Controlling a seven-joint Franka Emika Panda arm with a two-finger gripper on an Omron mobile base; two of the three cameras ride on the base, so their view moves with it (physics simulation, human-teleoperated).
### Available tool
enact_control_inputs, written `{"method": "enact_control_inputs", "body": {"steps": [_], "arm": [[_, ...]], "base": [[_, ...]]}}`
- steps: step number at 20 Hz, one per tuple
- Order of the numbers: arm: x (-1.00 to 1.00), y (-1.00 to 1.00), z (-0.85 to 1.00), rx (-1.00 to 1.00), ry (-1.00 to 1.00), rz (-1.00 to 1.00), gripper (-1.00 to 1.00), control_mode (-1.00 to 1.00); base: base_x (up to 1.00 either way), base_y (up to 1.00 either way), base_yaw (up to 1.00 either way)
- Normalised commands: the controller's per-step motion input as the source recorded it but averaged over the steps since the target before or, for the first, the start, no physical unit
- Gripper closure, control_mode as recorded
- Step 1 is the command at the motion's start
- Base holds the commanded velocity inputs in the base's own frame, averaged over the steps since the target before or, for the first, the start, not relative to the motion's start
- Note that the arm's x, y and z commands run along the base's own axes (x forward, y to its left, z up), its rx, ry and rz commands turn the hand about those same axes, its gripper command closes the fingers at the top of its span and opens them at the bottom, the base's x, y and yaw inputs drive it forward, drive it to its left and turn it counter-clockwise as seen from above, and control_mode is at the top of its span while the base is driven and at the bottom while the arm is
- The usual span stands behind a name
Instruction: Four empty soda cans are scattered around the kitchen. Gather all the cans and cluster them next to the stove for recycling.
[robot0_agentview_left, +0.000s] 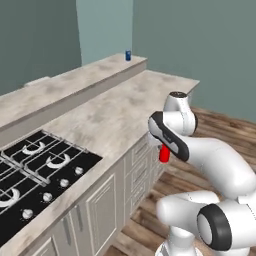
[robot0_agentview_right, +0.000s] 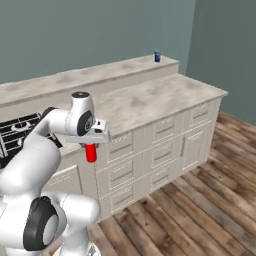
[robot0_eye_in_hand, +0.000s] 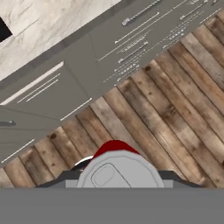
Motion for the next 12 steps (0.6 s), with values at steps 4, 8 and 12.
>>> {"method": "enact_control_inputs", "body": {"steps": [4,8,12], "arm": [[0.0,0.0,0.0,0.0,0.0,0.0,1.0,1.0],[0.0,0.0,0.0,0.0,0.0,0.0,1.0,1.0],[0.0,0.0,0.0,0.0,0.0,0.0,1.0,1.0]], "base": [[0.63,-0.03,0.34],[0.65,-0.14,0.29],[0.49,-0.22,0.33]]}}
